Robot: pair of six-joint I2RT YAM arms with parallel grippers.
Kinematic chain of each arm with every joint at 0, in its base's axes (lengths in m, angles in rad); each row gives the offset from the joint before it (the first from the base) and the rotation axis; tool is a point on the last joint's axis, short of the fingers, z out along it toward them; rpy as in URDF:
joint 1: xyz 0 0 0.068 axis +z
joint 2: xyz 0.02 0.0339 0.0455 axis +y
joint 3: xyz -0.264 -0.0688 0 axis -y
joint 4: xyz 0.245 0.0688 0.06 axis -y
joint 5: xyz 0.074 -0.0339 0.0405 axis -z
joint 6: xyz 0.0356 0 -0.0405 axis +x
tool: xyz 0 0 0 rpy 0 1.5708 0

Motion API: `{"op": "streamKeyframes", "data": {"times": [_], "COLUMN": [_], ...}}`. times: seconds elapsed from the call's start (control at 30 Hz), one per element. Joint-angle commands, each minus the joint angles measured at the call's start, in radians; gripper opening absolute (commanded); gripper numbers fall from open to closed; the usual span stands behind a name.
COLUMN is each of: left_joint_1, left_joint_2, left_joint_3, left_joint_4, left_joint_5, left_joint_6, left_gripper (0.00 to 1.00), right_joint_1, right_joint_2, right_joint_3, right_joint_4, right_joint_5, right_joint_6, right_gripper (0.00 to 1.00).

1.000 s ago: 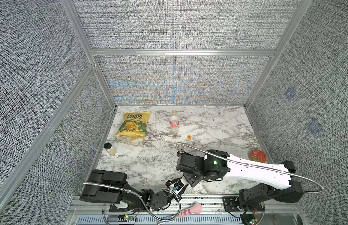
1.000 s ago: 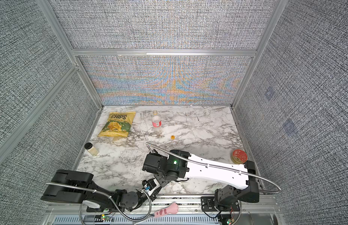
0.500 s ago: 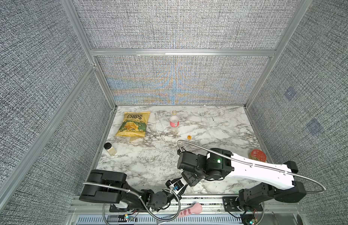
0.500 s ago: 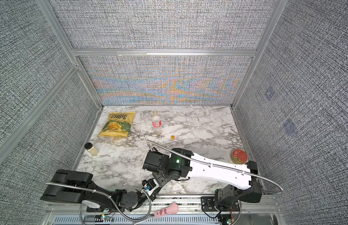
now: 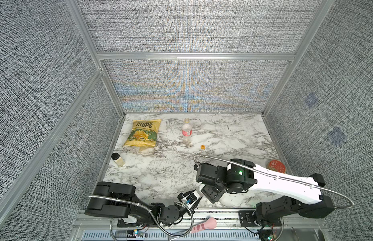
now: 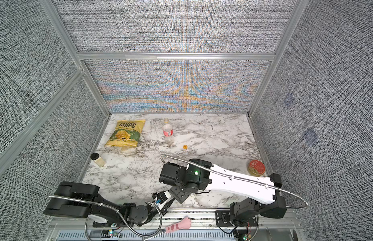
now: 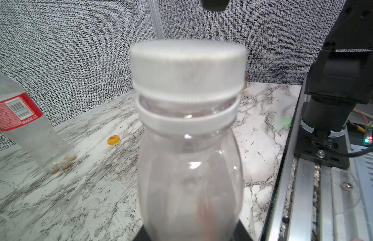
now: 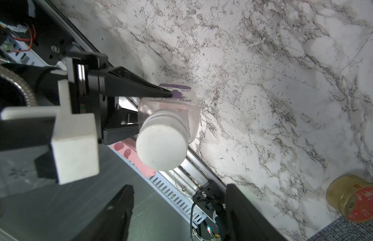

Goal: Screw on the bottle caps
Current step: Close the bottle cap on the plastic bottle, then screw the bottle cap onto the plastic bottle.

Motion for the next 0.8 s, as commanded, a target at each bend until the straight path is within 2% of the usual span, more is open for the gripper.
{"op": "streamKeyframes", "data": {"times": [0.0, 0.77], "left_joint_1": [0.001, 0.002], "left_joint_2": [-0.003, 0.0], "left_joint_3": [0.001, 0.001], "left_joint_4": [0.02, 0.019], "left_joint_5": [0.005, 0.014], "left_joint_6": [-0.009, -0.007], "left_gripper": [0.35, 0.34], "right_joint_1": [0.001, -0.008], "right_joint_2": [-0.001, 0.081], "right_joint_3": [-0.008, 0.01], "right_joint_4": [-0.008, 0.034], "right_joint_5": [-0.011, 0.084], "right_joint_6": [-0.032, -0.051], "right_gripper": [0.72, 0.72]}}
